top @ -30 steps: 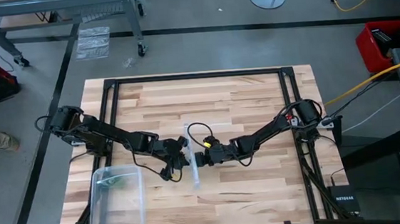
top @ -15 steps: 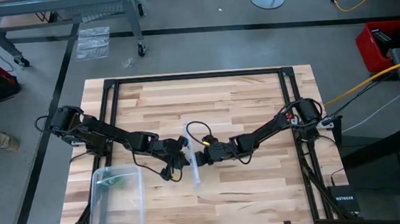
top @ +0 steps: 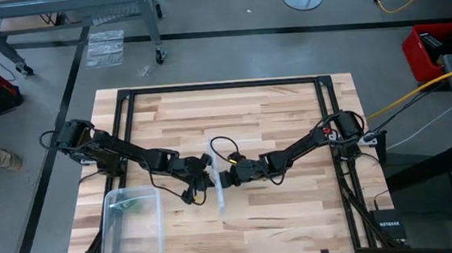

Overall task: Roll bandage
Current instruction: Put the transparent lid on the transparent bin

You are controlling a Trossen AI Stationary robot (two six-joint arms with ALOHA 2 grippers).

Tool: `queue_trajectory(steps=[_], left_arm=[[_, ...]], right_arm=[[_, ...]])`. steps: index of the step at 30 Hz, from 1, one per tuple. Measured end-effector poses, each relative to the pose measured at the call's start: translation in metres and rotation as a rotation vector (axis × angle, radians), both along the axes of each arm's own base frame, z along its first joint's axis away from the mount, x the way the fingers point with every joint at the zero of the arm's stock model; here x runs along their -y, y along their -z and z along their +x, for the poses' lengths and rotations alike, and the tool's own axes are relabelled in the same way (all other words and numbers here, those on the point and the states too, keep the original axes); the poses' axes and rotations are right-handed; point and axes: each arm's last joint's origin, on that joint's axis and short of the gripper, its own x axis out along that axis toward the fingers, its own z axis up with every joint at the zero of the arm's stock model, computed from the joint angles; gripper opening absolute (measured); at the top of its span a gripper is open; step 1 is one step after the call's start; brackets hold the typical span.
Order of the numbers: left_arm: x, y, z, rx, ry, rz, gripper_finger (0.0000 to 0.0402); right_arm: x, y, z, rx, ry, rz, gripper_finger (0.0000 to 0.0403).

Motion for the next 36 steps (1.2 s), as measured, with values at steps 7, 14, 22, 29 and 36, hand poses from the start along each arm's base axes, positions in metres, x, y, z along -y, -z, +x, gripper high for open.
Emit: queue_trajectory(steps=[7,14,22,29,36], left_arm=[[0.0,0.0,0.0,-0.003,-0.005,-0.005,0.0],[-0.001,0.001,-0.001,-0.017,-0.022,-0.011,0.0],[-0.003,0.002,-0.002,-0.027,-0.078,0.001,0.0],[-0.005,-0.007,-0.008,-0.027,-0.095,-0.003,0.0],[-0.009,-0.028,-0.02,0.002,-0.137,0.011,0.0]], right_arm=[[0.001,0.0,0.0,0.0,-0.003,-0.002,0.0062],[0.015,0.0,0.003,-0.002,-0.047,-0.002,0.0062],[0.045,-0.012,0.004,0.005,-0.115,-0.04,0.0062],[0.073,-0.017,0.003,0.008,-0.163,-0.081,0.0058],[0.088,-0.023,0.001,0.013,-0.226,-0.08,0.0057]])
